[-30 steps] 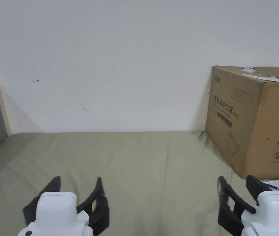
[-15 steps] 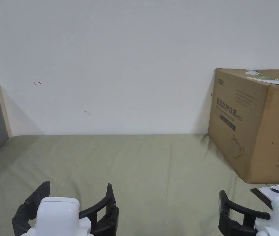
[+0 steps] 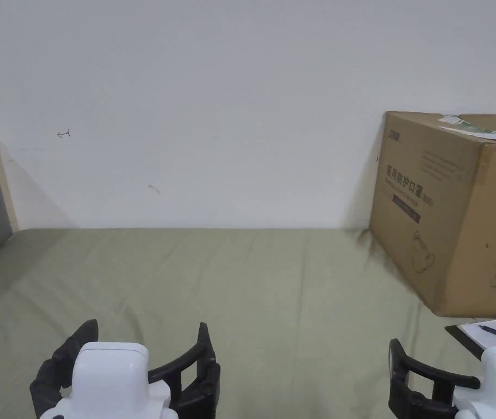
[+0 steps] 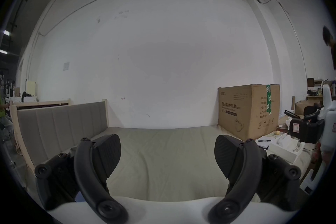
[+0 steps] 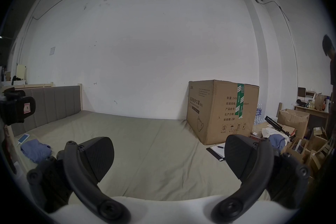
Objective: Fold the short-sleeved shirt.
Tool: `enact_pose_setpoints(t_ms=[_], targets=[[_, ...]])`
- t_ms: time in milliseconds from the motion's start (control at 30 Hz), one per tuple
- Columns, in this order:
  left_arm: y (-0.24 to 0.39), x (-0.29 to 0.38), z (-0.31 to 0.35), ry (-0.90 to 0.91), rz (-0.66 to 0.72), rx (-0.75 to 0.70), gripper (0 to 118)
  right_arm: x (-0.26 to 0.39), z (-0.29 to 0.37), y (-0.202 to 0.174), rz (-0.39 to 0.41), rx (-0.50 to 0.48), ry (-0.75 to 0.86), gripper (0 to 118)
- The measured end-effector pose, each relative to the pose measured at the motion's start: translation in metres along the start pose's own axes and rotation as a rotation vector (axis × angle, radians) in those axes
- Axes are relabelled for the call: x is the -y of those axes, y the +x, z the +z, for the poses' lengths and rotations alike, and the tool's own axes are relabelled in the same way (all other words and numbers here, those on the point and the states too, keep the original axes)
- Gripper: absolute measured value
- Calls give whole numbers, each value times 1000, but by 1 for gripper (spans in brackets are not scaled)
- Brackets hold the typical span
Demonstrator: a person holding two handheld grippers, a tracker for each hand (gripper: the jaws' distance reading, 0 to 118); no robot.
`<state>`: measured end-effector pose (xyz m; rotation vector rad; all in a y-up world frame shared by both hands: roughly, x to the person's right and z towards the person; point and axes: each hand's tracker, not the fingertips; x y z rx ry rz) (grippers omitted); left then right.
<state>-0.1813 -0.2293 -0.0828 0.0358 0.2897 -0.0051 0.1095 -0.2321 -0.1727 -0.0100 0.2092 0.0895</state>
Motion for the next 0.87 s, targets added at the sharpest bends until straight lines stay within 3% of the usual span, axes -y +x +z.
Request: enact_pose_setpoints(t_ms=[333,867], targets=[[8,7,-11,-86,-13,-108,105,1,-2,-3,19,-6,-18,118],[1,11,-15,-126,32,-136,105,4,-5,-6,32,-6,-40,118]])
